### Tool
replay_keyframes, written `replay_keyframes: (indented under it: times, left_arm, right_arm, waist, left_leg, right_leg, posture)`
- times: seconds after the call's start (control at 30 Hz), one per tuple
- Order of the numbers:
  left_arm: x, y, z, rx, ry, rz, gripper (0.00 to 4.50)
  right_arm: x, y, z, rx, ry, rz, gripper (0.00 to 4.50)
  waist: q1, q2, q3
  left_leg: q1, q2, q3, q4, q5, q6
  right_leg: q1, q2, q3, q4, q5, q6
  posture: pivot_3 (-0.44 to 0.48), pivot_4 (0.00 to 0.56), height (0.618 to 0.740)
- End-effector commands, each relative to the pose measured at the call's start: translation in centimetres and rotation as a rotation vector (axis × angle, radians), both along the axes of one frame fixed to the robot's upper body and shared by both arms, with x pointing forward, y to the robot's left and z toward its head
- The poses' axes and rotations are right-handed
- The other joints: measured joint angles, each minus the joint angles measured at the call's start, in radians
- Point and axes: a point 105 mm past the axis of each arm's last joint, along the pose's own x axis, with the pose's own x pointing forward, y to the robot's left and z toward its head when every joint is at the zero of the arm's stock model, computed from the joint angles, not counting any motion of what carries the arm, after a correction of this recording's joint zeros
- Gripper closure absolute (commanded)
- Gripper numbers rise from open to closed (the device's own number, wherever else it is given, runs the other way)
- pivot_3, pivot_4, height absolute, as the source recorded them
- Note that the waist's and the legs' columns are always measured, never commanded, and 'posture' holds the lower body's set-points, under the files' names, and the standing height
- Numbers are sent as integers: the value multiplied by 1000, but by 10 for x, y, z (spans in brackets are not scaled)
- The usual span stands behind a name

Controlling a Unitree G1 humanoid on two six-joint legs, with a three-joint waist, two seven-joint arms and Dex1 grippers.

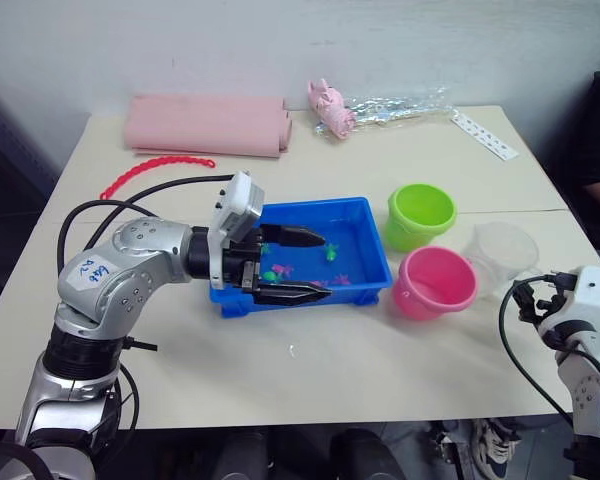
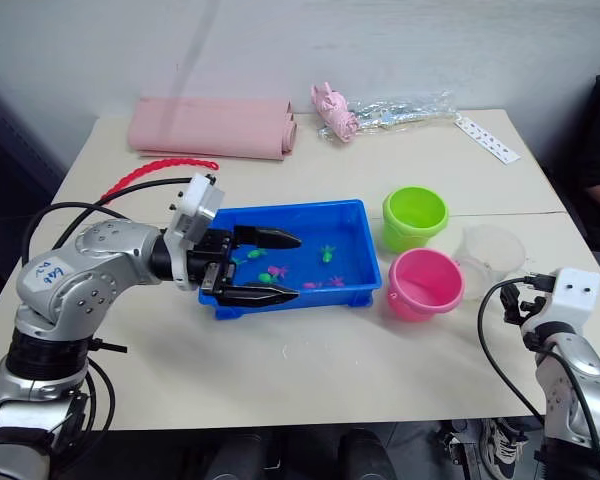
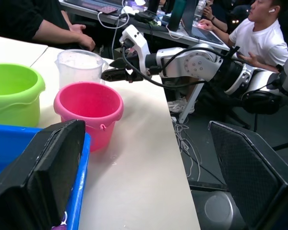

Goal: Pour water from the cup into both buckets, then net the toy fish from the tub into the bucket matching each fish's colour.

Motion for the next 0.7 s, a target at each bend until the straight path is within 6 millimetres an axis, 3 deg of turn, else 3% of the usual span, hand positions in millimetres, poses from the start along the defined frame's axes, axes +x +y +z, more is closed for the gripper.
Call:
replay_keyframes:
  times: [0.03, 0.6, 0.7]
  left_arm:
    - [-3, 3, 8, -9, -50, 3, 0]
    - [-1, 8, 6, 20, -102, 41, 0]
    - [-1, 9, 6, 23, -107, 46, 0]
  right_arm:
    - [5, -3, 10, -15, -57, -26, 847]
    - [40, -5, 5, 57, -166, -9, 847]
    - [44, -5, 6, 56, -177, -7, 2183]
  waist:
    - [-1, 0, 0]
    - [-2, 0, 0]
    - [-2, 0, 0]
  left_leg:
    - [0, 0, 0, 0, 0, 0]
    - [0, 0, 0, 0, 0, 0]
    - [0, 0, 0, 0, 0, 0]
  right_leg:
    - [0, 0, 0, 0, 0, 0]
    - [0, 0, 0, 0, 0, 0]
    - [0, 0, 0, 0, 0, 0]
  posture:
    - [0, 150, 740]
    - [0, 150, 740]
    - [0, 150, 740]
